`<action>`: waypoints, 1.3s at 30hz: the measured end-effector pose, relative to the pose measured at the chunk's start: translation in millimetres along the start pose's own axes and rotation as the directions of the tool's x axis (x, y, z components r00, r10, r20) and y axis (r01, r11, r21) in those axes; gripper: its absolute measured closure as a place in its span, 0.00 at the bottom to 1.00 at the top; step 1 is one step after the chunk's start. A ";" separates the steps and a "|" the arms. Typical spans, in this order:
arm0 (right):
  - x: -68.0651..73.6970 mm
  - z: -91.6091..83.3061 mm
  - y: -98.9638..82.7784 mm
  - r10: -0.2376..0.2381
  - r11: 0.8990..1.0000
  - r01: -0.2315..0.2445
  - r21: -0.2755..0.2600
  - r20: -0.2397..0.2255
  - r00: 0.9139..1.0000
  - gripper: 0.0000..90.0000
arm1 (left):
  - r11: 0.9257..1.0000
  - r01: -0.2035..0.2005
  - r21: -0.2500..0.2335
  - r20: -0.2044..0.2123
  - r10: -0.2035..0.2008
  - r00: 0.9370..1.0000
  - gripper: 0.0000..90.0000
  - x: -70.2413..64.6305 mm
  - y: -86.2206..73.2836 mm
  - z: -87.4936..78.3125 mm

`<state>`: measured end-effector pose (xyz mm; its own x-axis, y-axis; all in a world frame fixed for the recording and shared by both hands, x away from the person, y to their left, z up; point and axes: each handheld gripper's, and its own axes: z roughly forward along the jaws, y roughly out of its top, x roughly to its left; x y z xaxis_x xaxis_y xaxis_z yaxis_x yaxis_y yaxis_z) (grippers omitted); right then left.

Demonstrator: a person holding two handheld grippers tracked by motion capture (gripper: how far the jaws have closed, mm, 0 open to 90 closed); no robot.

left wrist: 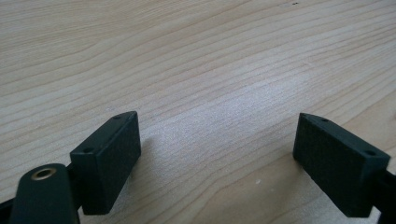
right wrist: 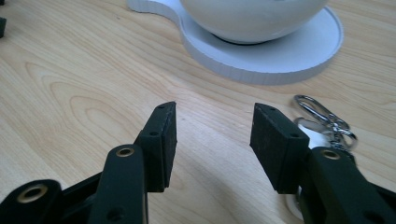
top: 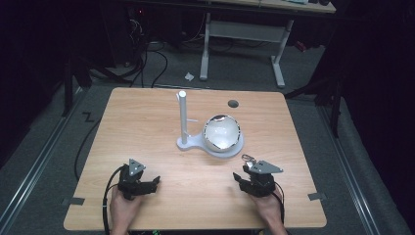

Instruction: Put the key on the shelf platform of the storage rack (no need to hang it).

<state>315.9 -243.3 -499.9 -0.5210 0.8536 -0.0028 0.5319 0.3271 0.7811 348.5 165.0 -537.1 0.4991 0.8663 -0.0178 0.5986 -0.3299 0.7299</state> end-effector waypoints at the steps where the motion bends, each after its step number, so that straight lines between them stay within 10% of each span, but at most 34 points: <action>1: -1.6 -1.0 0.0 0.000 1.000 0.000 -0.002 0.005 1.000 0.57 | 1.000 0.000 0.000 0.000 0.000 1.000 0.17 0.0 0.0 0.0; 22: -36.5 -4.6 -5.1 0.055 0.997 -0.062 0.040 0.145 0.988 0.50 | 1.000 0.000 0.000 0.000 0.000 1.000 0.17 -0.1 0.0 0.0; 39: -54.5 12.2 -14.4 0.122 0.985 -0.136 0.102 0.131 0.984 0.47 | 1.000 0.000 0.000 0.000 0.000 1.000 0.17 -0.1 0.0 0.0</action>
<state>344.7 -289.5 -518.6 -0.3596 0.9330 0.0109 0.6632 0.2474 0.7064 348.5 164.9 -537.2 0.4994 0.8662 -0.0182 0.5987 -0.3299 0.7299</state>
